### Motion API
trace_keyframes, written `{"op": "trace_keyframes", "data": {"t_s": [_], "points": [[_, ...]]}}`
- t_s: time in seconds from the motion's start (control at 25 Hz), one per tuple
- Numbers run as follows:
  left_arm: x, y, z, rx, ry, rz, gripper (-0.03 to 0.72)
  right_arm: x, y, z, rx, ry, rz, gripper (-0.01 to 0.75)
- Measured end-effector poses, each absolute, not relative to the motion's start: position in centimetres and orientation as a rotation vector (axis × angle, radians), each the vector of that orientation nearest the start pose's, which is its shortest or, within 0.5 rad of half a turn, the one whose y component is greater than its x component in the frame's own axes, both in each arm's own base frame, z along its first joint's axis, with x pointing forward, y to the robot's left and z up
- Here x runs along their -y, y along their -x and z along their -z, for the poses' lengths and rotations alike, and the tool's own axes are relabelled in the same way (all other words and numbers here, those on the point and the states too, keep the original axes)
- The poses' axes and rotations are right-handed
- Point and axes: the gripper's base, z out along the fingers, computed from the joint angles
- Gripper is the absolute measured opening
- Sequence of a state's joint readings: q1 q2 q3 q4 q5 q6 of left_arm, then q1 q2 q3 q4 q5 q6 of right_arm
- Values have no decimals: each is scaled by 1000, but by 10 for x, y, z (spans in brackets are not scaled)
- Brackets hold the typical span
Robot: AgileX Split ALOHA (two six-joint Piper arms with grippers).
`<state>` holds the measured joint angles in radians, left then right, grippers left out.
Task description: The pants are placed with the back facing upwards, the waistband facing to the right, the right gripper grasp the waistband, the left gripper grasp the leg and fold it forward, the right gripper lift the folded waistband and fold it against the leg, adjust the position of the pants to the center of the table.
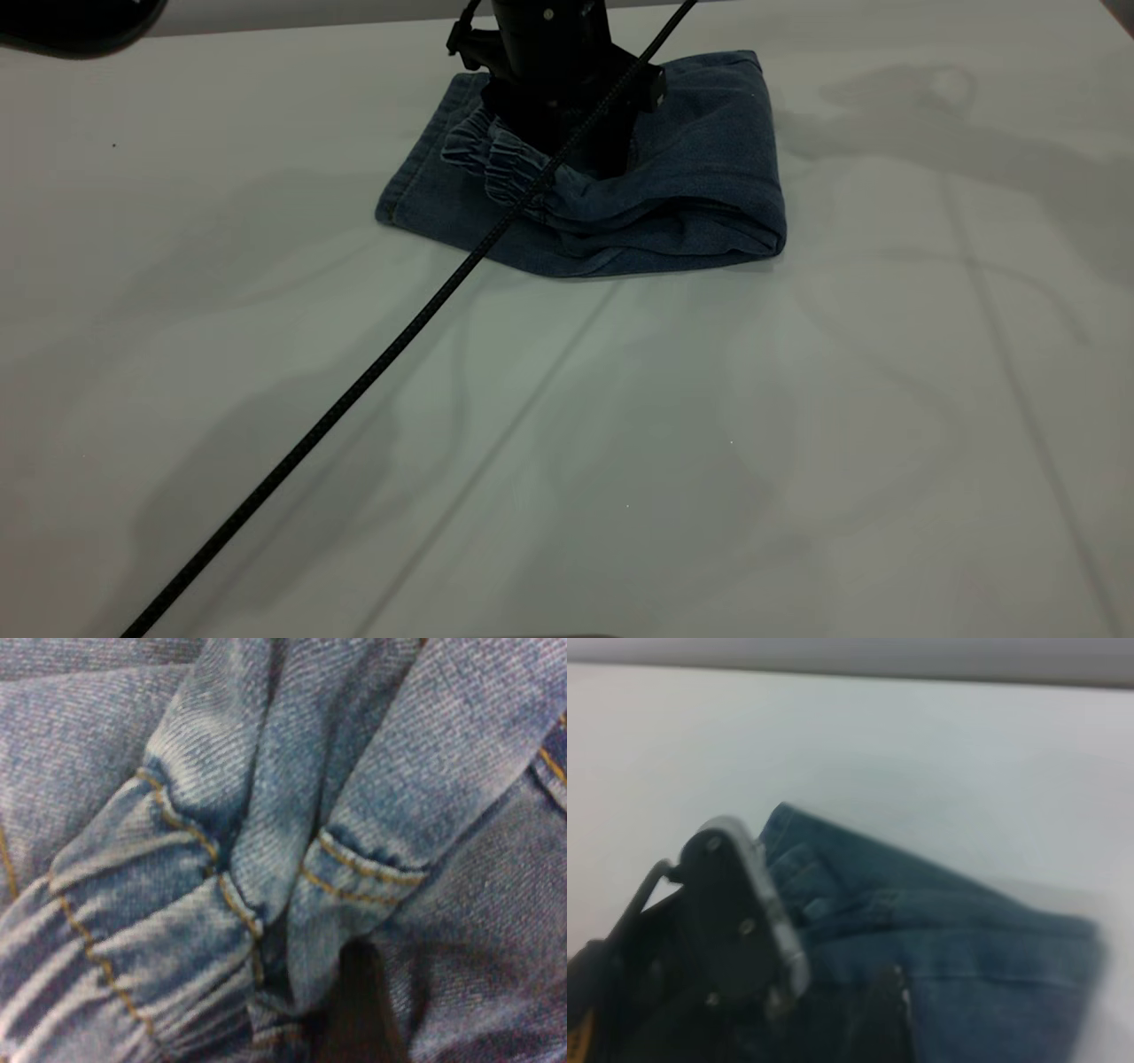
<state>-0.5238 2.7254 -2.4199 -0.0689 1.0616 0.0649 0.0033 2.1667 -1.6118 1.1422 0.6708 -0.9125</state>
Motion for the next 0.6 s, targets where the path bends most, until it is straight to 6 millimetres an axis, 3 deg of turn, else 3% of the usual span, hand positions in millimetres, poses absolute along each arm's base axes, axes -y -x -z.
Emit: {"op": "trace_keyframes", "data": {"t_s": [0.16, 0.36, 0.6], "points": [[282, -473, -109, -2761, -812, 179, 504, -40, -469, -220, -2267, 189, -757, 594], [283, -485, -173, -2550, -777, 128, 504, -41, -450, -272, -2204, 259, -742, 594], [275, -479, -242, -2415, -727, 111, 504, -46, -407, -347, -2123, 345, -752, 594]]}}
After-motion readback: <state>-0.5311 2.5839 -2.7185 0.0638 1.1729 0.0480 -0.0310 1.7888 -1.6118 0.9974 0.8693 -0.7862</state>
